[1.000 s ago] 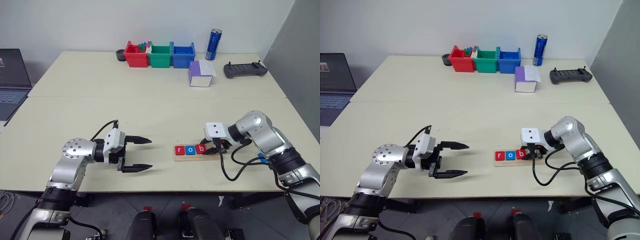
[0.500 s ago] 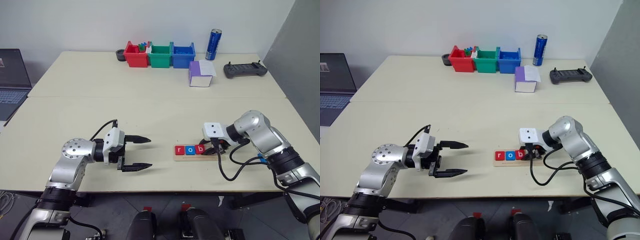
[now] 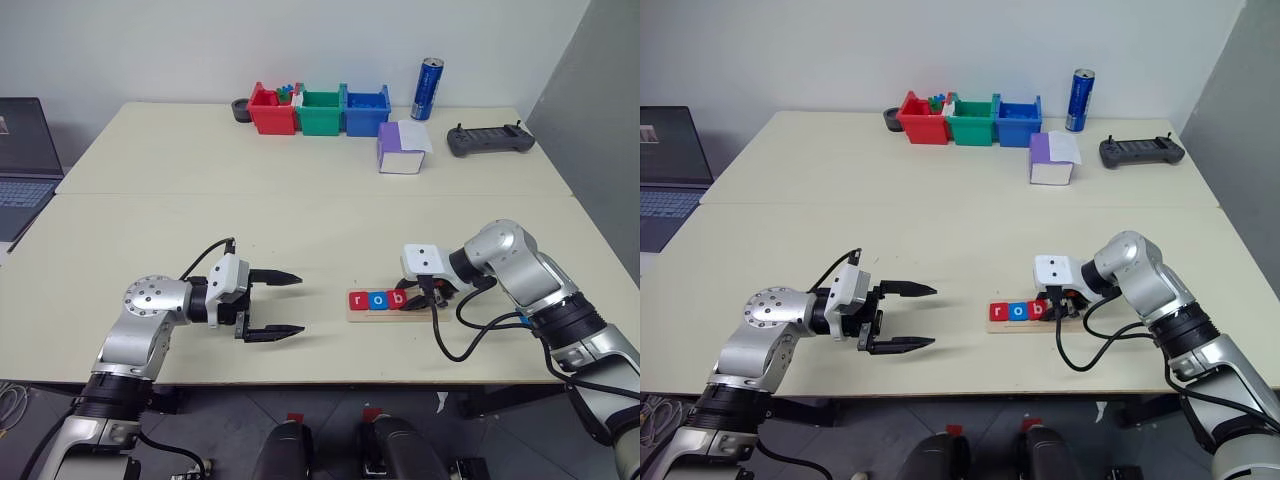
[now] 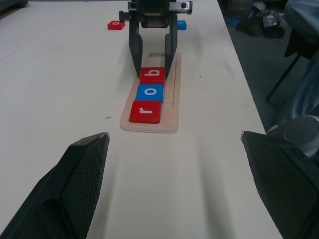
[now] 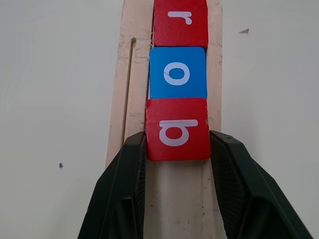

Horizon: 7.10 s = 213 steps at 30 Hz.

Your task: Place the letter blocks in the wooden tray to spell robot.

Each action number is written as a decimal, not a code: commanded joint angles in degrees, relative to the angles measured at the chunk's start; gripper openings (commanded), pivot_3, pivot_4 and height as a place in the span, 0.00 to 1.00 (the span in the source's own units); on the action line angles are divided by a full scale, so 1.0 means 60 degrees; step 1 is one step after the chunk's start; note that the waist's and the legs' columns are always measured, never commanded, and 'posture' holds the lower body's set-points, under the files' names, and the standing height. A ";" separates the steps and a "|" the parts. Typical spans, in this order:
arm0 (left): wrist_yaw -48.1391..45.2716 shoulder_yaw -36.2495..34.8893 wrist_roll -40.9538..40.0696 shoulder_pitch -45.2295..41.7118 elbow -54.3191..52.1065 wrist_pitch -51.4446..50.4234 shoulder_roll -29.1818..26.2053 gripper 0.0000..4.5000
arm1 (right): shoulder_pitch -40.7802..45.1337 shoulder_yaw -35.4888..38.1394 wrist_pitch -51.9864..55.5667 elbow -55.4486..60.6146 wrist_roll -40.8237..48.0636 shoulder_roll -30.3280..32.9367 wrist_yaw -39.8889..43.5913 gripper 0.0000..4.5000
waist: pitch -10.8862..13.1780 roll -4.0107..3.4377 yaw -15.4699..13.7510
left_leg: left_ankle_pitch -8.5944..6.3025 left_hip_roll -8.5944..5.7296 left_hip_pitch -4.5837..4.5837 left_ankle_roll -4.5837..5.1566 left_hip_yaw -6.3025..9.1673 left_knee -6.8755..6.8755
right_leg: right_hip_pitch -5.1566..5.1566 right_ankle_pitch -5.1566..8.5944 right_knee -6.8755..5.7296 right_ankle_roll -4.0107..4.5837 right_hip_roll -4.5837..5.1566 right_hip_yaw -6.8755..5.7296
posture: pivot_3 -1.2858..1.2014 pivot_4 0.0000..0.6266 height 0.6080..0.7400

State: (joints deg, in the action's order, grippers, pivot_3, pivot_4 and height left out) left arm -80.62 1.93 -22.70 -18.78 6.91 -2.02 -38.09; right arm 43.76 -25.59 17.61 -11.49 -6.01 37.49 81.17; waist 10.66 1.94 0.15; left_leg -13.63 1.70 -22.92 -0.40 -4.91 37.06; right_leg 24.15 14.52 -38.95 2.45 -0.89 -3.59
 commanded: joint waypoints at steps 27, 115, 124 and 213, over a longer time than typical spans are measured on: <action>-0.0039 -0.0084 -0.0082 -0.0308 0.0071 0.0137 0.0107 1.00 | 0.0236 0.0014 0.0345 0.0239 -0.0040 0.0147 -0.0036 0.32 | 0.0000 0.0000 0.0001 | 0.0000 -0.0001 -0.0001 0.0000 0.0000 0.0000 | 0.0000 0.0000 0.0000 0.0000 0.0000 0.0000 | 0.52 0.24 1.00; -0.0683 0.0405 0.0194 -0.1312 0.1182 0.0637 0.0710 1.00 | -0.3558 0.7979 0.5953 0.2619 0.3664 0.0019 -0.9293 1.00 | -0.0001 -0.0001 0.0017 | 0.0000 -0.0003 -0.0003 0.0000 -0.0001 -0.0009 | -0.0003 0.0001 0.0007 -0.0003 -0.0005 0.0006 | 0.52 0.24 1.00; -0.0722 0.0380 0.0182 -0.1211 0.1108 0.0618 0.0638 1.00 | -0.3313 0.7764 0.6721 0.3100 0.3535 -0.0773 -1.0531 1.00 | -0.0002 -0.0003 0.0007 | -0.0001 -0.0004 -0.0008 0.0001 -0.0003 -0.0012 | 0.0000 0.0001 0.0010 -0.0003 -0.0004 0.0010 | 0.52 0.24 1.00; -0.0523 0.0232 0.0175 -0.1127 0.1158 0.0876 0.0587 1.00 | -0.2815 0.6276 0.4462 0.0618 0.2966 -0.1498 -1.0970 0.32 | -0.0047 0.0056 0.0043 | -0.0001 0.0001 -0.0002 0.0002 -0.0004 -0.0020 | -0.0002 0.0001 0.0013 -0.0005 -0.0005 0.0013 | 0.52 0.24 1.00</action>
State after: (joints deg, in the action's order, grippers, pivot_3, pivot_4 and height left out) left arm -83.33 4.22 -21.14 -25.14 14.28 1.93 -34.29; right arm 28.17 11.93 41.31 -13.99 11.55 28.54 16.56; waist 10.37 2.27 0.41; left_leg -13.64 1.71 -22.96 -0.39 -4.93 36.93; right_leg 24.17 14.52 -38.87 2.42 -0.92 -3.51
